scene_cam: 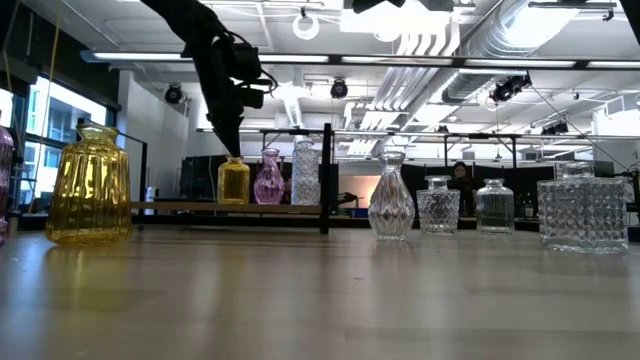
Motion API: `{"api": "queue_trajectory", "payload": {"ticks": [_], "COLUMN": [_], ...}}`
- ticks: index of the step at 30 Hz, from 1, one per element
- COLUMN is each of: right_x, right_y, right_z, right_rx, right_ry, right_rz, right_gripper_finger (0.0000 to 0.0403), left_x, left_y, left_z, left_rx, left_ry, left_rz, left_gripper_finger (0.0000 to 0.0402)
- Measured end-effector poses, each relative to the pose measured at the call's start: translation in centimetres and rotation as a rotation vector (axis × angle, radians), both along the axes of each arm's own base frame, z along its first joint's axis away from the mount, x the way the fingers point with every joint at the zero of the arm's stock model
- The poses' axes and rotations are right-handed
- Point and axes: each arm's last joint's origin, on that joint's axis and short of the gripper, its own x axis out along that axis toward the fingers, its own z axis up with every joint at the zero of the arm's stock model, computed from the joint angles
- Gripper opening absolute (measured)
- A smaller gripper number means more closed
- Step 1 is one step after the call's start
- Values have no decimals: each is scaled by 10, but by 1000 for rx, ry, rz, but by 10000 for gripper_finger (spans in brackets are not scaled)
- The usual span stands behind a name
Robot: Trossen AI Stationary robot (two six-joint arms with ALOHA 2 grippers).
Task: Sort vases onto shelf
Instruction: Put the yellow vase in the top left corner of the shelf
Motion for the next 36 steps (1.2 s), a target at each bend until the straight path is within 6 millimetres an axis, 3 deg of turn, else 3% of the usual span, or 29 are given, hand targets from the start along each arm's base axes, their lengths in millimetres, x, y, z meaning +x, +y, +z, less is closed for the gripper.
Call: {"api": "queue_trajectory", "payload": {"ticks": [25,36], "right_x": [0,2], "right_y": [1,7], "right_z": [0,0], "right_rx": [47,53], "right_ry": [-12,-9], "right_rz": [-8,7], "right_gripper_finger": [41,41], "left_x": [0,-14], "left_y": [0,1], "left_z": [-1,-11], "left_rx": [-2,-58], "left_ry": [-5,80], "left_rz": [18,66], "left_gripper_finger": [193,193]}}
